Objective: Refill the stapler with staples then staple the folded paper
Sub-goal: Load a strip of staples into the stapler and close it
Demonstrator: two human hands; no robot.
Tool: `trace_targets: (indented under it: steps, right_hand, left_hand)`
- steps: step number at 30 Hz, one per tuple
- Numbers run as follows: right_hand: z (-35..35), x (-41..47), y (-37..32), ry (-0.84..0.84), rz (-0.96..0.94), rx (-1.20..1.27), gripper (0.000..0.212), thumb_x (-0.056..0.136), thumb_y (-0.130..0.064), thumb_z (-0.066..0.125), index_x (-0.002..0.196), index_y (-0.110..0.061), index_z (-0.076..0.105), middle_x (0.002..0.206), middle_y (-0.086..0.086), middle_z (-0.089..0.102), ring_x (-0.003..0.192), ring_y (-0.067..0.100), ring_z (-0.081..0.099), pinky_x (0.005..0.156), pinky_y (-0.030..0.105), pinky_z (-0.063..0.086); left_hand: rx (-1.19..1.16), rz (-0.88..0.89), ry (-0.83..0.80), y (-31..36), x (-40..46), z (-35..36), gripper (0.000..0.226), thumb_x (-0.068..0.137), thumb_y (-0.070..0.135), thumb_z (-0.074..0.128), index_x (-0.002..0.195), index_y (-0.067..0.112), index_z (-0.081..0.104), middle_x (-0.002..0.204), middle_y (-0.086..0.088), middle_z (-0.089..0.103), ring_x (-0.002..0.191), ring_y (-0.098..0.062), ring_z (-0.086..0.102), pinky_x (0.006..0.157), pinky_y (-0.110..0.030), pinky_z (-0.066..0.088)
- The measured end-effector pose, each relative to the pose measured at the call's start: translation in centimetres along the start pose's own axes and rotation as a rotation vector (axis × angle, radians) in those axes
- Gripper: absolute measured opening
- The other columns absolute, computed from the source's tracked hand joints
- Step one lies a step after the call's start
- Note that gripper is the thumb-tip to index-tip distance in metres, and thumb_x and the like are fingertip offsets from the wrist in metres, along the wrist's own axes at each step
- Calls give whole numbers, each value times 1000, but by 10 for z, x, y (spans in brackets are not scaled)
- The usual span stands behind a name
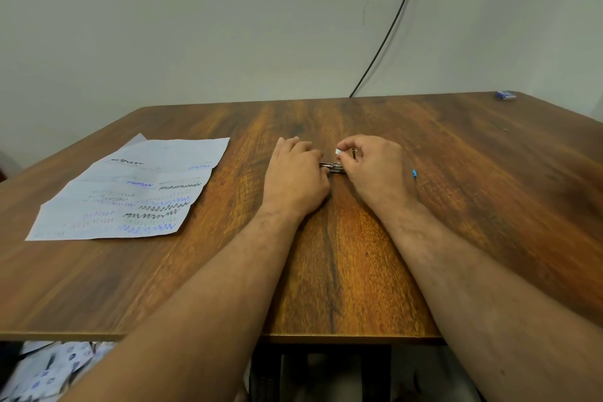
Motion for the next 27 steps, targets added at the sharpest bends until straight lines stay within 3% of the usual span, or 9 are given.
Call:
trace_targets:
  steps: [3, 8, 12, 17, 23, 27]
  right_hand:
    - [1, 1, -2, -30, -16, -171, 20, 94, -33, 61, 107, -31, 76, 99, -6, 72, 91, 20, 66, 81, 36, 52]
    - [2, 2, 4, -87, 1, -255, 17, 95, -37, 62, 104, -33, 76, 99, -5, 67, 93, 21, 64, 78, 35, 52]
    - [3, 1, -2, -129, -38, -319, 20, 97, -38, 59, 108, -34, 75, 101, -3, 63, 94, 23, 63, 73, 33, 43]
    - [2, 0, -3, -146, -43, -329, 21, 98, -37, 59, 109, -33, 76, 93, -6, 53, 86, 17, 54, 72, 31, 37]
    - [4, 0, 2, -209, -24, -281, 18, 94, -31, 64, 106, -32, 77, 91, -8, 58, 91, 18, 59, 79, 34, 44]
    - [3, 0, 0, -209, -35, -281, 18, 94, -31, 64, 105, -33, 77, 87, -12, 52, 91, 17, 58, 80, 36, 46]
  left_hand:
    - [22, -33, -40, -5, 2, 7, 33, 95, 34, 52, 119, 23, 71, 130, 0, 67, 139, -21, 45, 125, -44, 6]
    - [-77, -70, -37, -2, 1, 1, 19, 95, 24, 56, 108, 20, 71, 101, 1, 75, 103, -18, 66, 126, -41, 4]
    - [-105, -64, -2, -2, 1, -2, 17, 91, 13, 58, 102, 19, 70, 95, 0, 75, 95, -18, 67, 125, -38, 6]
    - [-121, -57, 8, 1, 0, -8, 24, 88, 7, 56, 104, 18, 70, 99, -3, 74, 98, -22, 66, 123, -39, 18]
    - [-133, -92, 11, -4, -2, -6, 21, 87, 10, 56, 101, 18, 70, 97, -5, 74, 108, -28, 63, 118, -36, 31]
    - [-157, -106, -2, -4, -3, -8, 22, 88, 11, 56, 103, 19, 71, 98, -5, 74, 112, -30, 63, 118, -37, 30]
Point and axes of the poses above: each hand's wrist, its own x-axis towards the middle knuckle, its own z-axis out of the palm, y = z × x, the point moved 10 cm from there along x, towards the middle knuckle
